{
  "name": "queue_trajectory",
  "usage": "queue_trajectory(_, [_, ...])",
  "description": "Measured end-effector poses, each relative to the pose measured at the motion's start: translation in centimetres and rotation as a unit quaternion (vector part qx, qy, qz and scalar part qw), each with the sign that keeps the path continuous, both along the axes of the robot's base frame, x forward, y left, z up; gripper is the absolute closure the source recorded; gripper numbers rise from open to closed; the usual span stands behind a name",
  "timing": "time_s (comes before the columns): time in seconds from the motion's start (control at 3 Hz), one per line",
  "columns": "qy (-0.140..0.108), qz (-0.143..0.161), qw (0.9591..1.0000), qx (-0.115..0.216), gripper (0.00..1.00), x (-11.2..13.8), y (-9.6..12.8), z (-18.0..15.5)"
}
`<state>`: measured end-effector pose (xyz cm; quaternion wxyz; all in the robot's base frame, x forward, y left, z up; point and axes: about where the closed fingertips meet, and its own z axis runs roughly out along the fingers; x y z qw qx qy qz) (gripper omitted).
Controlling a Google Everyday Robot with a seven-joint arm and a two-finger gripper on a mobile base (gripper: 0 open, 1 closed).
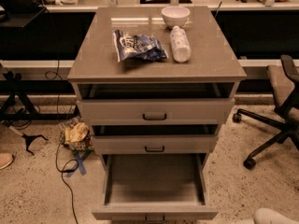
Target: Close bottom drawer
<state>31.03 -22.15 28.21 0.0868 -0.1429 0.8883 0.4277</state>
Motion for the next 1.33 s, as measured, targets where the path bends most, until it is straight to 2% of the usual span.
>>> queue_trajectory(0.33, [0.011,-0.001,0.9999,0.007,0.7,-0.8,0.7,-1.3])
queue_trajectory(0.67, [0.012,0.0,0.9999,0.008,0.93,-0.9,0.9,-1.4])
queue_trajectory(1.0, [0.014,-0.006,0.9995,0.026,1.0,0.2,1.6,-3.8])
queue_trajectory(1.33, [0.004,-0.023,0.9982,0.054,1.0,3.3,3.4,-8.5])
